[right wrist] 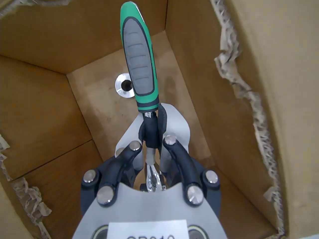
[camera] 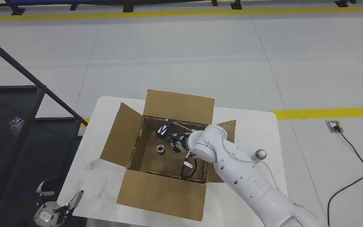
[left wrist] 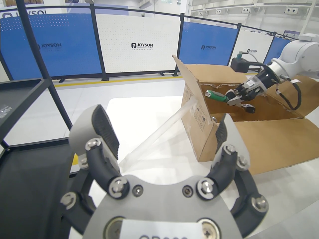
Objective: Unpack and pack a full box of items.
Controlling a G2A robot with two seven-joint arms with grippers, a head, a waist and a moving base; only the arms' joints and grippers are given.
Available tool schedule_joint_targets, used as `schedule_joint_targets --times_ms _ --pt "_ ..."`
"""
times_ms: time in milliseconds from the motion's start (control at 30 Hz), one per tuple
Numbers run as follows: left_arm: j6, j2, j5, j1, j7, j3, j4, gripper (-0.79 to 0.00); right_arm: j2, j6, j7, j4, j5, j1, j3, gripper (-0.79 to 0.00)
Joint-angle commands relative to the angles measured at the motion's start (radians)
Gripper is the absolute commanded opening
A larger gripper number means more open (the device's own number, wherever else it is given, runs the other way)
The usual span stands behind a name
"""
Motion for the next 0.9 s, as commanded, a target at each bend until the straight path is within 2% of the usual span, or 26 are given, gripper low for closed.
schedule_joint_targets --times_ms 0,300,433,500,633,867 --pt "0.0 0.0 0.0 0.0 0.0 0.0 0.0 0.0 -0.017 -0.01 0.002 0.063 0.025 0.025 -0.022 -0.785" --pt "0.0 0.0 0.0 0.0 0.0 0.0 0.0 0.0 -0.101 0.035 0.046 0.265 0.047 0.119 -0.117 -0.785" --pt "0.0 0.0 0.0 0.0 0.0 0.0 0.0 0.0 -0.13 0.021 0.028 0.334 0.065 0.144 -0.134 -0.693" --pt "0.0 0.0 0.0 0.0 0.0 0.0 0.0 0.0 -0.142 0.012 0.018 0.364 0.072 0.153 -0.14 -0.616" --pt "0.0 0.0 0.0 0.0 0.0 0.0 0.0 0.0 -0.162 0.0 0.0 0.416 0.079 0.169 -0.148 -0.573" --pt "0.0 0.0 0.0 0.0 0.0 0.0 0.0 0.0 -0.183 0.002 -0.041 0.463 0.076 0.186 -0.151 -0.566"
